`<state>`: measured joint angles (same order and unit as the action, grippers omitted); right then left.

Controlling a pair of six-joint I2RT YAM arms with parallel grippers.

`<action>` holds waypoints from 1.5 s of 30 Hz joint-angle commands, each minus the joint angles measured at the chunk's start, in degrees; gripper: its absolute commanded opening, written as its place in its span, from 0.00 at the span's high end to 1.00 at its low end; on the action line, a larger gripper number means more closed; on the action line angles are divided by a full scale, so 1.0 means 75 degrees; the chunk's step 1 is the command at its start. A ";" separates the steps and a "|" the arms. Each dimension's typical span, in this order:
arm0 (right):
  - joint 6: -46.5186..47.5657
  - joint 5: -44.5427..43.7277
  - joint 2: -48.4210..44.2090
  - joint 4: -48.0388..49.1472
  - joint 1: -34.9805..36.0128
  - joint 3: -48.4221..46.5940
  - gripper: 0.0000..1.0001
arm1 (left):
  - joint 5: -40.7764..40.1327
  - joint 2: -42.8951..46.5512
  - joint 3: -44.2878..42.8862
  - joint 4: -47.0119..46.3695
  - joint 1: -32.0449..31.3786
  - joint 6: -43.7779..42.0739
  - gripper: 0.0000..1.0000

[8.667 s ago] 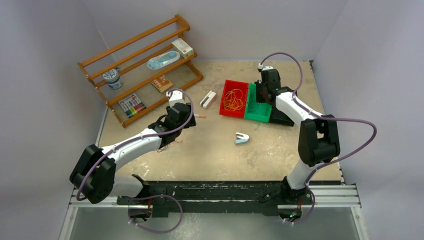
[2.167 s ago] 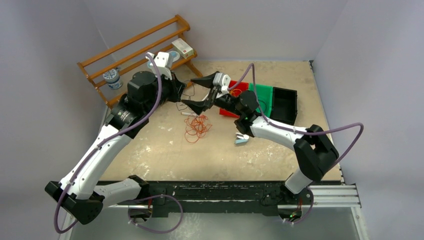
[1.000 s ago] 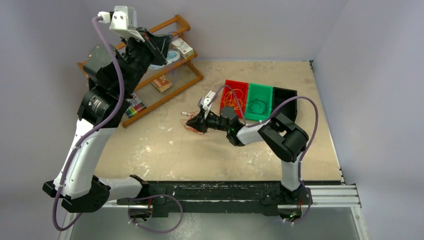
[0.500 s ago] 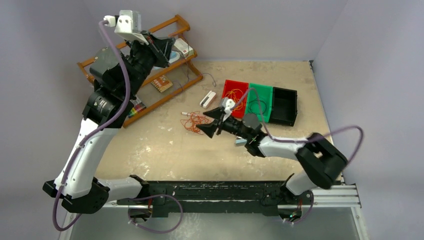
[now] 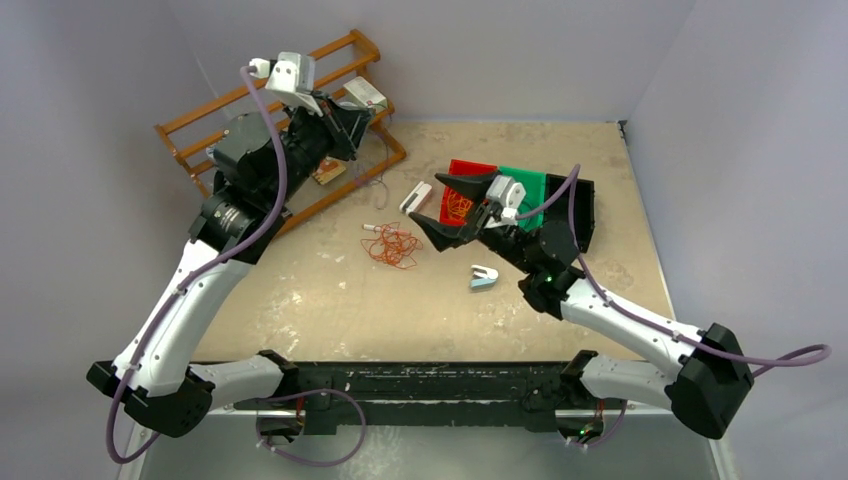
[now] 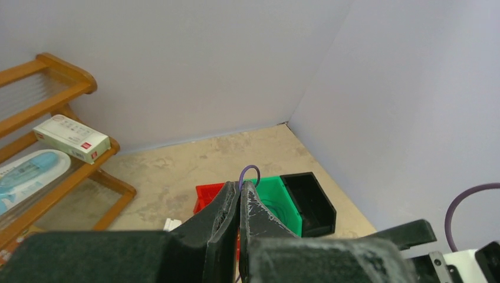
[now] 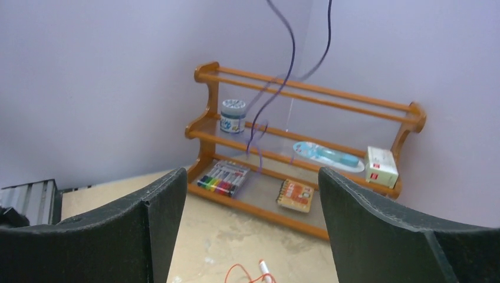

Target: Untangle the cables

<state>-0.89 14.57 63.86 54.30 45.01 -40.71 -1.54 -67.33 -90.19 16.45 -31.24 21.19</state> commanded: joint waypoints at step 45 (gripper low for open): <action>-0.0989 0.0281 0.1596 0.2342 -0.0270 -0.1693 0.58 | 0.3159 0.0604 0.1067 -0.1771 0.0017 0.0678 1.00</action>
<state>-7.81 16.01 75.96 66.96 43.42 -49.95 20.97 -63.88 -82.56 6.79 -31.24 25.15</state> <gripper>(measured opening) 0.419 0.010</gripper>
